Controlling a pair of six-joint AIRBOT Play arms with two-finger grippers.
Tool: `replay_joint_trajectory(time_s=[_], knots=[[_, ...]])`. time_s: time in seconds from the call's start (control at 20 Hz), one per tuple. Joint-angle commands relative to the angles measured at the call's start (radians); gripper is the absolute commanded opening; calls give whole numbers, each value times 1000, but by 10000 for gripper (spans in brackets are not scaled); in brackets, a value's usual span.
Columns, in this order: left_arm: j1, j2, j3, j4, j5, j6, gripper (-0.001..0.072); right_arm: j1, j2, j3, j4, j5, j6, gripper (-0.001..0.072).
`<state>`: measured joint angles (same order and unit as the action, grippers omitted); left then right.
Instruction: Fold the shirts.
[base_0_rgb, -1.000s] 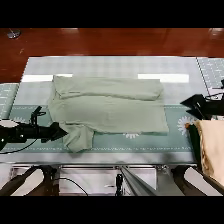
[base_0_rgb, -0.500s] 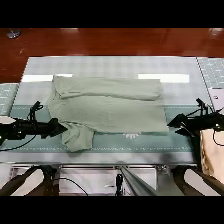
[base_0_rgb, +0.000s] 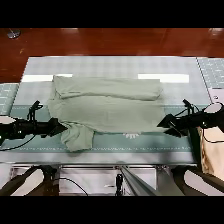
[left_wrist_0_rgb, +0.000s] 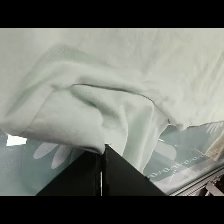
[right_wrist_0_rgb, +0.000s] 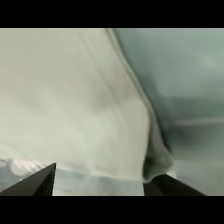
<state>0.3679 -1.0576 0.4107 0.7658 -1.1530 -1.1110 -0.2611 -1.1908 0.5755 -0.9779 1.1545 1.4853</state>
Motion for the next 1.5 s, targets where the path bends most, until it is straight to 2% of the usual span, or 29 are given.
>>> replay_joint_trajectory(time_s=[0.0,0.05,0.1,0.15,0.2,0.35,0.55,0.65,0.75,1.1,1.3,1.45], knots=[[-1,-1,1,0,0,0,18,19,-23,-1,126,-143,-35,618],[-1,-1,1,0,0,0,19,37,-23,-1,153,-154,-47,600],[-1,-1,1,0,0,0,19,58,-23,-1,158,-157,-57,511],[-1,-1,1,0,0,0,19,80,-23,-1,153,-153,-78,241],[-1,0,2,0,0,0,19,95,-23,-1,154,-139,-108,28],[0,-1,42,-1,-12,0,19,82,-23,44,100,-82,-125,22],[0,-1,222,1,-37,-8,19,32,-23,217,49,-12,-110,22],[0,-18,322,58,-23,-113,18,13,-24,289,22,-22,-88,22],[-4,-71,416,67,-25,-116,18,11,-40,340,39,-42,-85,22],[-127,-468,851,66,-25,-184,19,71,-267,575,149,-90,-97,22],[-135,-687,1104,74,-76,-258,19,72,-407,726,168,-85,-82,22],[-138,-790,1218,72,-82,-272,19,72,-495,798,182,-85,-71,22]])
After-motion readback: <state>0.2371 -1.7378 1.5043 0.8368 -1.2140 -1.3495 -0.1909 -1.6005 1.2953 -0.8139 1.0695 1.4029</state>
